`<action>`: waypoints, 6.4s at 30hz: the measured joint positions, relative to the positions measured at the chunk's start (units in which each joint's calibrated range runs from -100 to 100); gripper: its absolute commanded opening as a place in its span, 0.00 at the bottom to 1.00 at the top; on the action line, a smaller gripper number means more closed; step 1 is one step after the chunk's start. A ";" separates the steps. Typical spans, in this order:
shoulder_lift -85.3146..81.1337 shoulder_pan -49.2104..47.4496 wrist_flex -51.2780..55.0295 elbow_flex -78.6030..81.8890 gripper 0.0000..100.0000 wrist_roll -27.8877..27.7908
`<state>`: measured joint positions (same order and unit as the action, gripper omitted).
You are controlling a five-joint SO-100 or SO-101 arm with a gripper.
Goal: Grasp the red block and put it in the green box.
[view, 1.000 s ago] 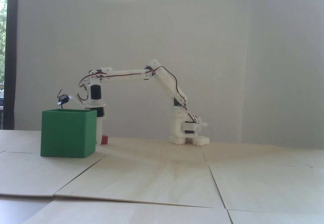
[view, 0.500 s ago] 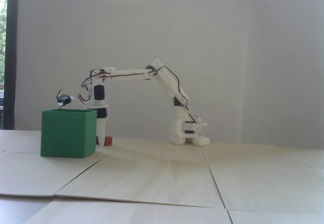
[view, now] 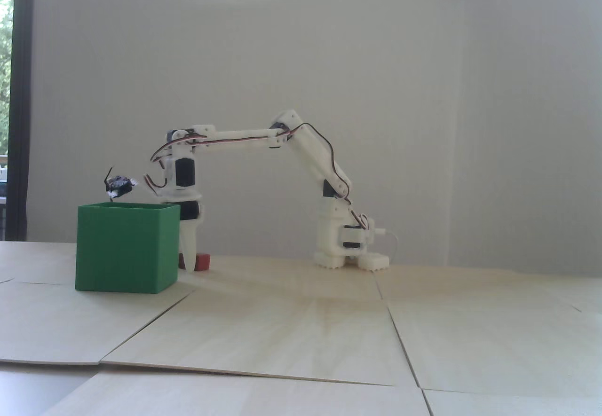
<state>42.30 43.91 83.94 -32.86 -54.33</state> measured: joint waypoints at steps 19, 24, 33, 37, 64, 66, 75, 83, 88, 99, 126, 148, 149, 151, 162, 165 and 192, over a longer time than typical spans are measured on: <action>0.08 -0.99 -3.41 -0.98 0.02 1.95; 0.08 -1.38 -3.41 -5.82 0.03 1.95; 0.08 -2.75 -3.41 -7.25 0.16 3.96; -0.08 -2.83 -3.41 -6.54 0.16 4.47; -0.42 -5.96 -3.41 -3.04 0.16 11.41; -0.42 -6.57 -3.41 -3.04 0.16 11.41; -0.75 -9.17 -3.41 -3.04 0.16 11.61; -0.75 -8.64 -3.41 -3.04 0.16 11.61; -0.75 -8.10 -3.41 -3.04 0.16 11.61; -0.75 -5.43 -3.41 -3.04 0.16 11.41; -0.75 2.60 -3.41 -3.04 0.16 12.84; -0.75 2.60 -3.41 -3.04 0.16 16.13; -0.75 2.60 -3.41 -3.04 0.16 16.13; -1.33 2.60 -3.41 -3.04 0.16 16.13; -10.71 1.22 -3.41 4.66 0.16 16.23; -11.12 0.61 -3.41 4.92 0.16 16.23; -21.42 -1.07 -3.41 16.03 0.16 16.13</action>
<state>20.88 42.84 80.53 -16.83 -38.20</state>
